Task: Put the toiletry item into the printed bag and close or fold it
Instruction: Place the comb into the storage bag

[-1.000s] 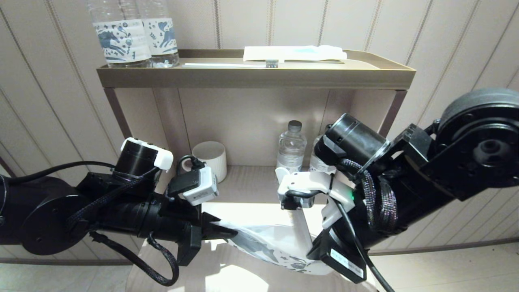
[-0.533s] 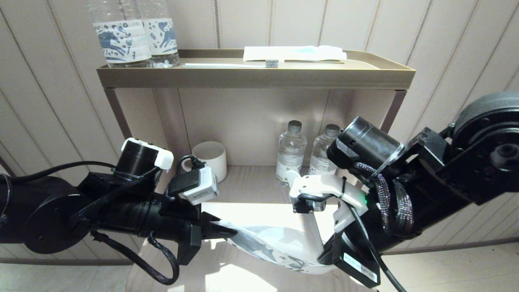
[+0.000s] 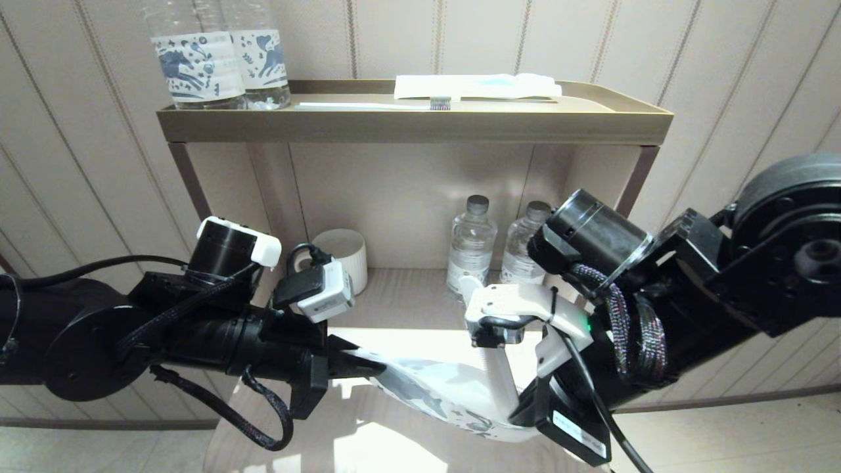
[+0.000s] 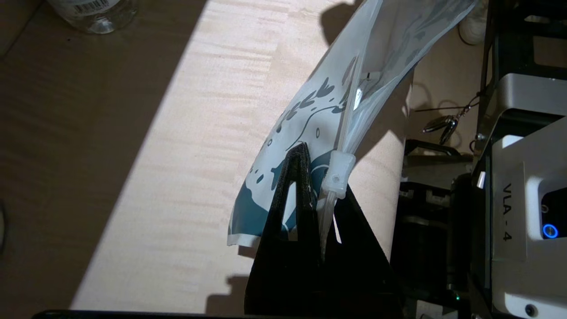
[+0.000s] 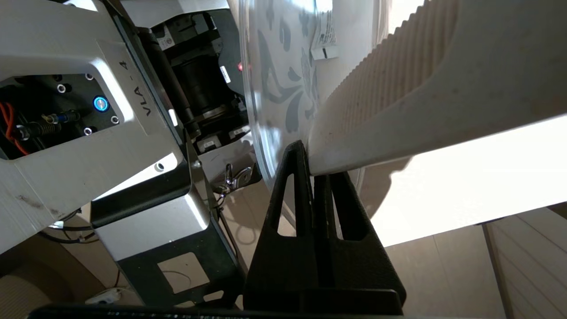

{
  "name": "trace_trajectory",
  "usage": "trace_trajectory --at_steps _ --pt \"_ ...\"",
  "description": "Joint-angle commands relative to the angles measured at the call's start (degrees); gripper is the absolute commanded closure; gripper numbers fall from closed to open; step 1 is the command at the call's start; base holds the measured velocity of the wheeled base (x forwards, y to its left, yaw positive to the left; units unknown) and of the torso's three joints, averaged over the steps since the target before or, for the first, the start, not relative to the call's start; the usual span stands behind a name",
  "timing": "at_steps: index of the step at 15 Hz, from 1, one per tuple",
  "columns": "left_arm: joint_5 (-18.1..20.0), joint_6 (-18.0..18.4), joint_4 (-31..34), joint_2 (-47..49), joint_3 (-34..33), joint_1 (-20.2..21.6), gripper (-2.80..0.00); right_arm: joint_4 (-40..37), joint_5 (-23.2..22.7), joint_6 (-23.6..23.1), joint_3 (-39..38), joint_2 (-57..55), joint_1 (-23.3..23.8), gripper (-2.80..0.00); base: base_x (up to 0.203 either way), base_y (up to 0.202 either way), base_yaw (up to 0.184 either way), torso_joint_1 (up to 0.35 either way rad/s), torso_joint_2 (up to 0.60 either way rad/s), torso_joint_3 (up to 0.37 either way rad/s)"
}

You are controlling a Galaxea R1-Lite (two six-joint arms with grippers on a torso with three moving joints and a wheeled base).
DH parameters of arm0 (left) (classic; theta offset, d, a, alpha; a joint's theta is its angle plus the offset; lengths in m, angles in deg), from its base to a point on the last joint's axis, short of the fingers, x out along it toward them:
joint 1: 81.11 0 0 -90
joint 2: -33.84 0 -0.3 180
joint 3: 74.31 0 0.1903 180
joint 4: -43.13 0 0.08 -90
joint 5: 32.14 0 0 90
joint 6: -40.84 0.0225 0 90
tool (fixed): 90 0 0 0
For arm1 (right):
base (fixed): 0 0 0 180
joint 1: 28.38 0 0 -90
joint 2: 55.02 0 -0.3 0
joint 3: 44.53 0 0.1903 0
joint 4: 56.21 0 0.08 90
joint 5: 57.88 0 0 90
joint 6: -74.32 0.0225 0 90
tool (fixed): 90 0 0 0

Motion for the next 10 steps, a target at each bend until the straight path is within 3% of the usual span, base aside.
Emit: trace_trajectory --at_steps 1,6,7,10 --pt "0.23 0.19 -0.08 0.24 0.15 0.46 0.0 -0.23 -0.07 -0.26 -0.6 0.23 0.05 0.0 0.0 0.0 0.0 0.0 0.0 0.0" --pt "0.32 0.19 -0.08 0.33 0.33 0.98 0.0 -0.23 0.01 -0.77 -1.69 0.32 0.22 0.0 0.0 0.0 0.0 0.0 0.0 0.0" --pt "0.32 0.19 -0.08 0.37 0.33 0.98 0.0 -0.19 0.01 -0.88 -1.69 0.23 0.18 -2.8 0.0 0.0 0.0 0.0 0.0 0.0" --pt "0.32 0.19 -0.08 0.33 0.33 0.98 0.0 -0.12 0.01 -0.55 -1.43 -0.02 0.2 -2.8 0.0 0.0 0.0 0.0 0.0 0.0"
